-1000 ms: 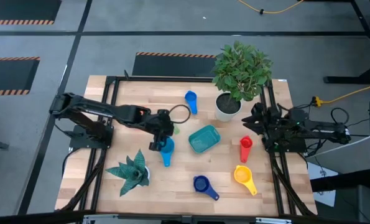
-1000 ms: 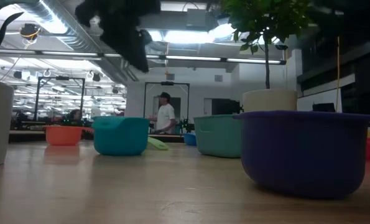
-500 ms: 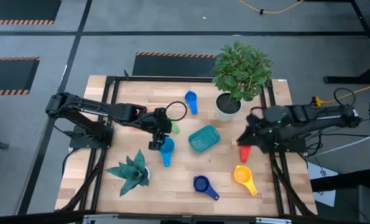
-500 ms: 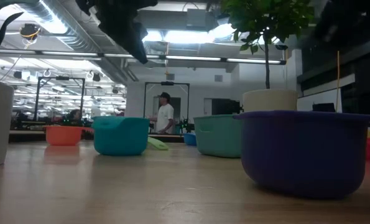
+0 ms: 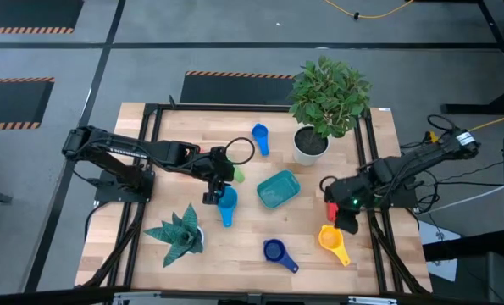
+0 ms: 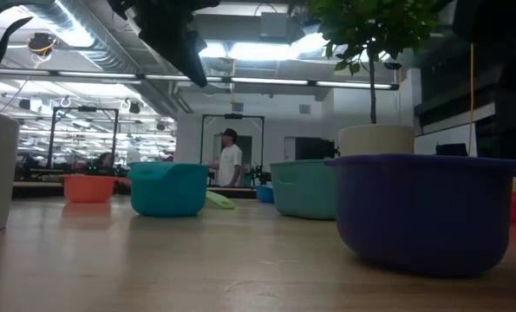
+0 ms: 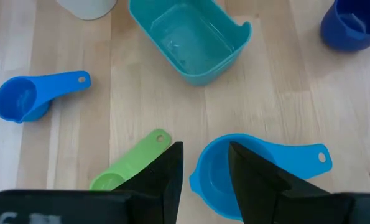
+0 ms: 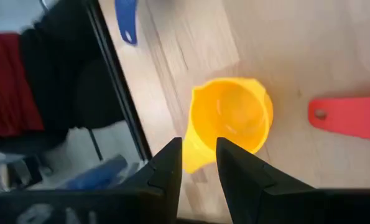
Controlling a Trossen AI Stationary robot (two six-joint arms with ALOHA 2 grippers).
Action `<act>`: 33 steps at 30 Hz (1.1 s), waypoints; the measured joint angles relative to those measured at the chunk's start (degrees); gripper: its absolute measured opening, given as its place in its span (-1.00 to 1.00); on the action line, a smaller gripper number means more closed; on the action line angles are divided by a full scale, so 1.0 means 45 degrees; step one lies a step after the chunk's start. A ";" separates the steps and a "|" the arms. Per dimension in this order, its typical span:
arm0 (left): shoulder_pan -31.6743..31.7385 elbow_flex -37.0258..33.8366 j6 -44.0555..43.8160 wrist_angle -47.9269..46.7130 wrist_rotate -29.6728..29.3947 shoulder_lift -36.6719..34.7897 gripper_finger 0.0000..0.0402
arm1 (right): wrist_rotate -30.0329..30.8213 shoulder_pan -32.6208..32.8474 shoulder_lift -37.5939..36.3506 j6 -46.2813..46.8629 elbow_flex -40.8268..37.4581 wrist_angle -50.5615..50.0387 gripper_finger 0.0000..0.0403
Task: Nest measuring cups in basket
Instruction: Stack the yellow measuring cup on top of the light blue measuring cup
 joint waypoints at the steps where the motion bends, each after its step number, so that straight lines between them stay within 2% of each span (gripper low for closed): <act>1: 0.0000 0.0000 0.0000 -0.0005 0.0000 0.0000 -0.40 | 0.0014 0.0188 0.0207 -0.0002 -0.0002 -0.0010 -0.48; 4: 0.0000 0.0000 0.0000 0.0005 0.0000 0.0000 -0.40 | 0.0205 0.0608 0.0838 -0.0012 -0.0005 -0.0069 -0.48; 8: 0.0000 0.0000 0.0000 0.0029 0.0000 0.0000 -0.40 | 0.1115 0.1014 0.1637 -0.0093 -0.0010 -0.0120 -0.48; 15: 0.0000 0.0000 0.0000 0.0034 0.0000 0.0000 -0.40 | 0.2322 0.1382 0.2891 -0.1477 -0.0024 -0.0122 -0.48; 33: 0.0000 0.0000 0.0000 0.0044 0.0000 0.0000 -0.40 | 0.2387 0.1377 0.4652 -0.2373 -0.0029 -0.0037 -0.48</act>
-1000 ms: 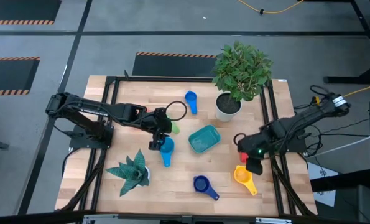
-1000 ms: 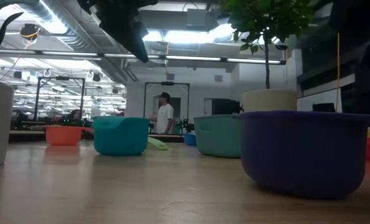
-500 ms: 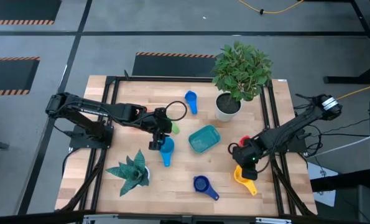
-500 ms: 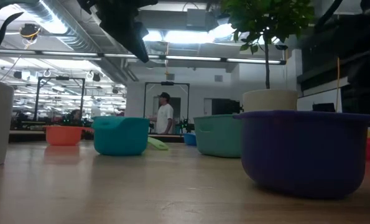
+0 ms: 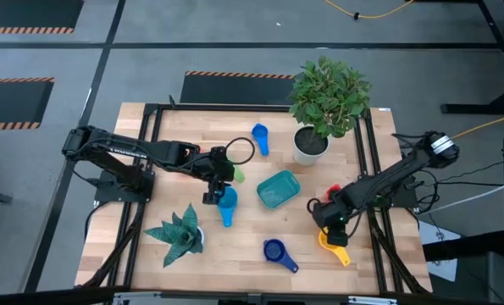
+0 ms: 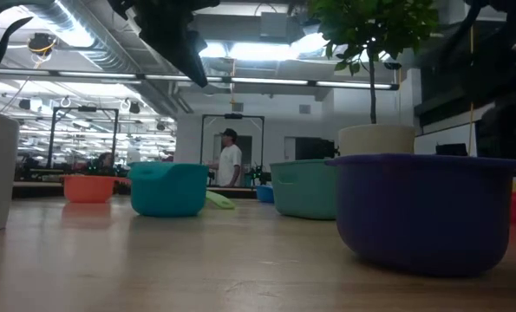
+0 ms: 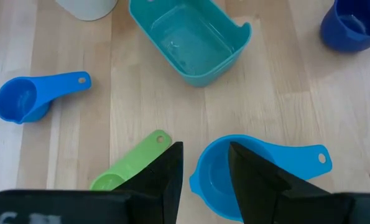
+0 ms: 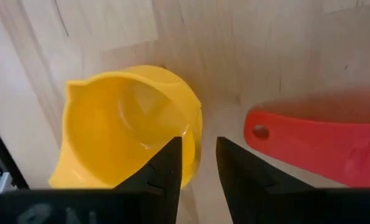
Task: Nest measuring cups in basket
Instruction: Stack the yellow measuring cup on top of the light blue measuring cup
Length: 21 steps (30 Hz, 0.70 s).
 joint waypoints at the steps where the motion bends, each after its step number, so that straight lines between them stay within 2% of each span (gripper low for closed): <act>1: 0.0000 0.0000 0.0000 0.0000 0.0000 0.0000 -0.40 | -0.0003 0.0000 0.0084 -0.0001 0.0000 0.0036 -0.48; 8: 0.0000 0.0000 -0.0001 0.0000 0.0000 0.0000 -0.40 | -0.0089 0.0000 0.0408 -0.0010 0.0000 0.0431 -0.50; 11: 0.0000 0.0000 -0.0003 0.0003 0.0000 0.0000 -0.40 | -0.0119 0.0000 0.0431 -0.0014 0.0000 0.0662 -0.62; 16: 0.0000 0.0000 0.0000 0.0014 0.0000 0.0000 -0.40 | -0.0141 0.0000 0.0431 0.0023 0.0000 0.0717 -0.93; 21: 0.0000 0.0000 -0.0005 0.0034 0.0000 0.0000 -0.40 | -0.0158 -0.0045 0.0431 0.0802 0.0000 0.0726 -0.92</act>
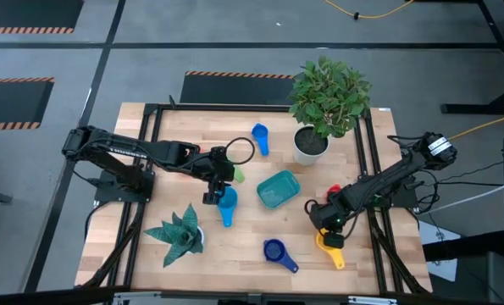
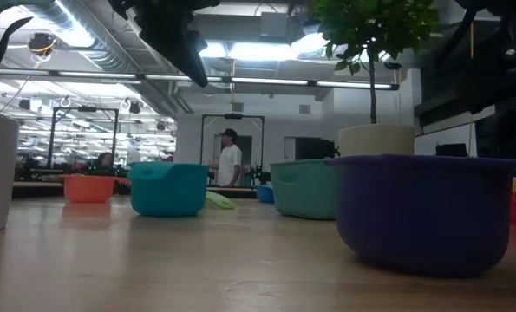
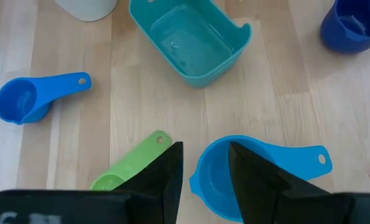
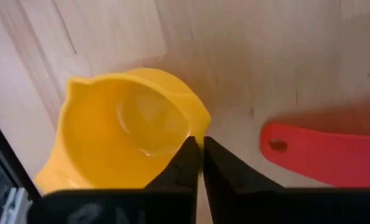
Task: Nest measuring cups in basket
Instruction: Stack the yellow measuring cup on top of the light blue measuring cup
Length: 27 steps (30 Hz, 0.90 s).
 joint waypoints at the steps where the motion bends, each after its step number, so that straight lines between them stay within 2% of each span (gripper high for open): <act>1: 0.0000 0.0000 0.0000 0.0000 0.0000 0.0000 -0.40 | -0.0002 -0.0032 0.0000 0.0180 0.0000 0.0000 -0.93; 6: 0.0000 0.0000 0.0000 0.0001 0.0000 0.0000 -0.40 | 0.0033 -0.0287 0.0000 0.0250 0.0451 -0.0331 -0.96; 11: 0.0000 0.0000 -0.0024 0.0004 0.0005 0.0000 -0.40 | 0.0449 -0.0686 0.0000 -0.0021 0.1817 -0.1086 -0.94; 15: 0.0000 0.0000 -0.0602 0.0096 0.0000 0.0000 -0.40 | 0.1852 -0.1127 0.0000 -0.0209 0.2848 -0.1225 -0.94; 20: -0.0008 0.0000 -0.2549 0.0776 0.0016 0.0002 -0.40 | 0.4450 -0.1799 0.0000 -0.0253 0.3800 -0.1029 -0.94; 23: -0.0052 0.0000 -0.3661 0.1011 0.0121 0.0002 -0.40 | 0.6035 -0.2166 0.0000 -0.0829 0.3972 -0.0118 -0.93; 27: -0.0231 0.0000 -0.4546 0.1001 0.0133 0.0005 -0.40 | 0.7489 -0.2632 0.0000 -0.1833 0.3978 0.1794 -0.93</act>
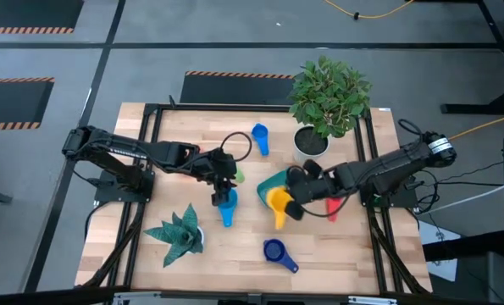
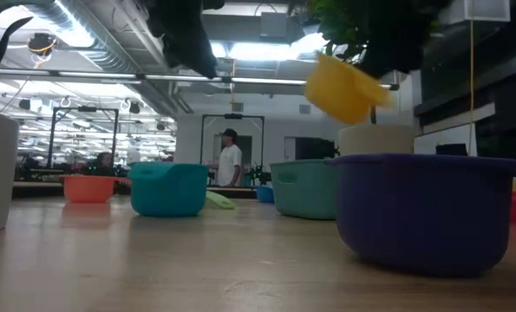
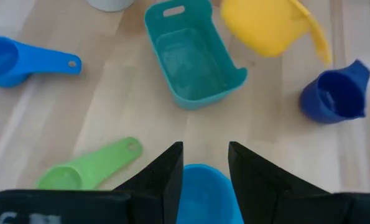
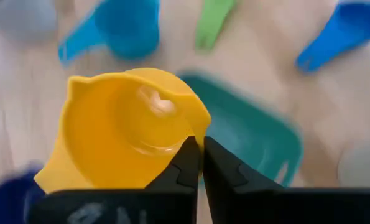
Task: Nest measuring cups in basket
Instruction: Stack the yellow measuring cup on top of the light blue measuring cup
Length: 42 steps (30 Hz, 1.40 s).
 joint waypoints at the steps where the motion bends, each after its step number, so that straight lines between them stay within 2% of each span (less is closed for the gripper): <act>1: -0.0069 0.0000 -0.0274 0.0000 0.0023 0.0000 -0.40 | 0.0313 -0.0132 0.0000 -0.0253 0.0000 0.0444 -0.93; 7: -0.0547 0.0000 -0.2246 0.0004 0.0023 0.0000 -0.40 | 0.1951 -0.0881 0.0000 -0.1101 0.0000 0.2590 -0.93; 13: -0.1012 -0.0005 -0.3949 0.0432 0.0018 0.0000 -0.40 | 0.2168 -0.1398 0.0041 -0.2225 0.0008 0.4604 -0.93; 19: -0.1444 -0.0005 -0.4130 0.1181 -0.0082 0.0000 -0.40 | 0.2072 -0.1442 0.0479 -0.3299 0.0019 0.6028 -0.93; 30: -0.1832 -0.0005 -0.4793 0.1232 -0.1033 0.0005 -0.40 | 0.1988 -0.1442 0.1400 -0.3357 0.0019 0.7613 -0.93; 42: -0.1833 -0.0005 -0.4828 0.1205 -0.1138 0.0005 -0.40 | 0.1987 -0.1437 0.1622 -0.3340 0.0019 0.8588 -0.93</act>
